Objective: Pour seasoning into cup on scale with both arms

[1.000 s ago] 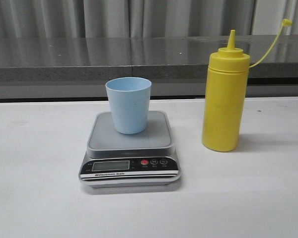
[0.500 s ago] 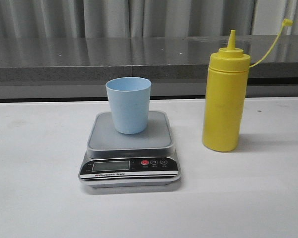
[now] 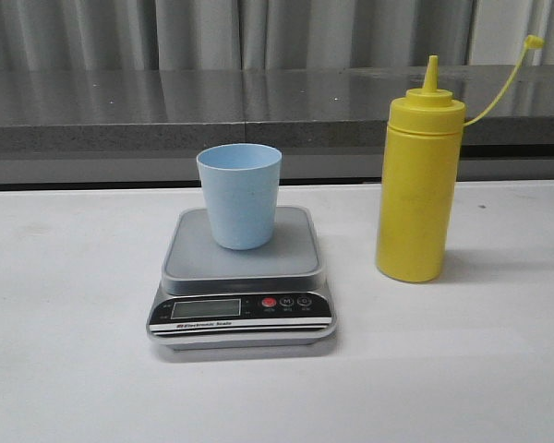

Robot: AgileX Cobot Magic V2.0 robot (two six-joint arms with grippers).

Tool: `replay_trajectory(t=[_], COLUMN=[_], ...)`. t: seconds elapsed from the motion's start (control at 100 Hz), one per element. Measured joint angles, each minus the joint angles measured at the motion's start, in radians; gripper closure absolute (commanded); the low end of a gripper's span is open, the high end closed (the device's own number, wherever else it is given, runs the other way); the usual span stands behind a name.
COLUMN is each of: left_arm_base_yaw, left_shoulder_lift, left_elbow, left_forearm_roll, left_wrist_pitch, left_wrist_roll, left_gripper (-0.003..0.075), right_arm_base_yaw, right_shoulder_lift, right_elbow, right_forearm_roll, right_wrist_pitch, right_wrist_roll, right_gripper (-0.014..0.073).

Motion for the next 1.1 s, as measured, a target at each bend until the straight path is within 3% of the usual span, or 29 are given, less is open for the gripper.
replay_trajectory(t=[0.39, 0.82, 1.1], left_arm_base_yaw=[0.000, 0.000, 0.000], left_shoulder_lift=[0.000, 0.000, -0.001], left_elbow=[0.000, 0.000, 0.000], left_forearm_roll=[0.000, 0.000, 0.000], left_wrist_pitch=[0.000, 0.000, 0.000], left_wrist_roll=[0.000, 0.000, 0.000], left_gripper=[0.0740, 0.0740, 0.0740], right_arm_base_yaw=[-0.006, -0.242, -0.288], right_shoulder_lift=[-0.044, -0.299, -0.379], right_elbow=[0.028, 0.167, 0.246], right_forearm_roll=[-0.060, -0.092, -0.093], right_wrist_pitch=[-0.004, -0.008, -0.008], right_wrist_roll=[0.000, 0.091, 0.129], right_gripper=[0.0662, 0.0662, 0.0662])
